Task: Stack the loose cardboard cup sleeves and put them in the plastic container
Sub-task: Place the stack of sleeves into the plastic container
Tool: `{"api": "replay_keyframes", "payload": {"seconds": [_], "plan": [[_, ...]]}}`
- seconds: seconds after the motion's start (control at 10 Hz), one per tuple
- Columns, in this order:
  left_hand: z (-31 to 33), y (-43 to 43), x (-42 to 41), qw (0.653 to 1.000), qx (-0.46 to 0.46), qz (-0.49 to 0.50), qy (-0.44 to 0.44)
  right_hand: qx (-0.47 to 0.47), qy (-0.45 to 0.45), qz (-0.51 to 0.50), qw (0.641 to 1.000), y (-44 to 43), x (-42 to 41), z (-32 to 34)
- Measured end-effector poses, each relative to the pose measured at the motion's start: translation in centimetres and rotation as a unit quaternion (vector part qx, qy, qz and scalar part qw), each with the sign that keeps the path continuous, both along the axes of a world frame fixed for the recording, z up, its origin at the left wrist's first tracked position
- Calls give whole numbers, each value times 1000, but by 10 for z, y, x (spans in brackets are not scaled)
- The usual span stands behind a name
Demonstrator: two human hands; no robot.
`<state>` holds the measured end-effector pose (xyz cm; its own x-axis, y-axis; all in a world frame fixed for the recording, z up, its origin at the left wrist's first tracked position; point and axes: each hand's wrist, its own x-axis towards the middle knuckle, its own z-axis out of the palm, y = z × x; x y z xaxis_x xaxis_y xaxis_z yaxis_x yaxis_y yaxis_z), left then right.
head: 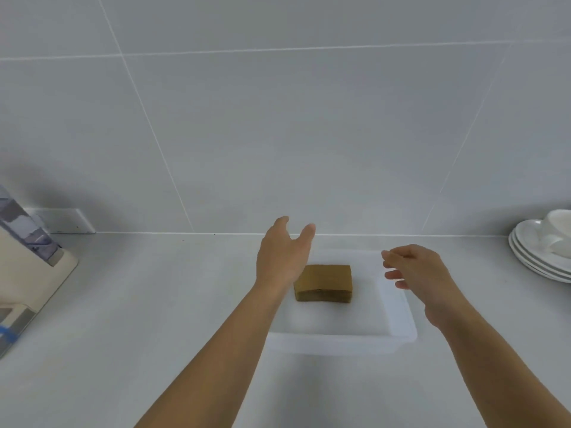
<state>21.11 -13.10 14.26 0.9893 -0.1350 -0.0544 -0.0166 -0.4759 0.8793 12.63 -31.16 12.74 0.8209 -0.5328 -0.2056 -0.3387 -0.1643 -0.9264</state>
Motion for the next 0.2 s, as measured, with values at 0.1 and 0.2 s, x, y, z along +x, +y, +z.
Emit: {"api": "replay_keyframes", "payload": {"seconds": [0.1, 0.2], "plan": [[24, 1, -10, 990, 50, 5, -129, -17, -40, 7, 999, -3, -17, 21], [44, 2, -19, 965, 75, 22, -249, -31, -88, 8, 996, -3, -38, 40]]}}
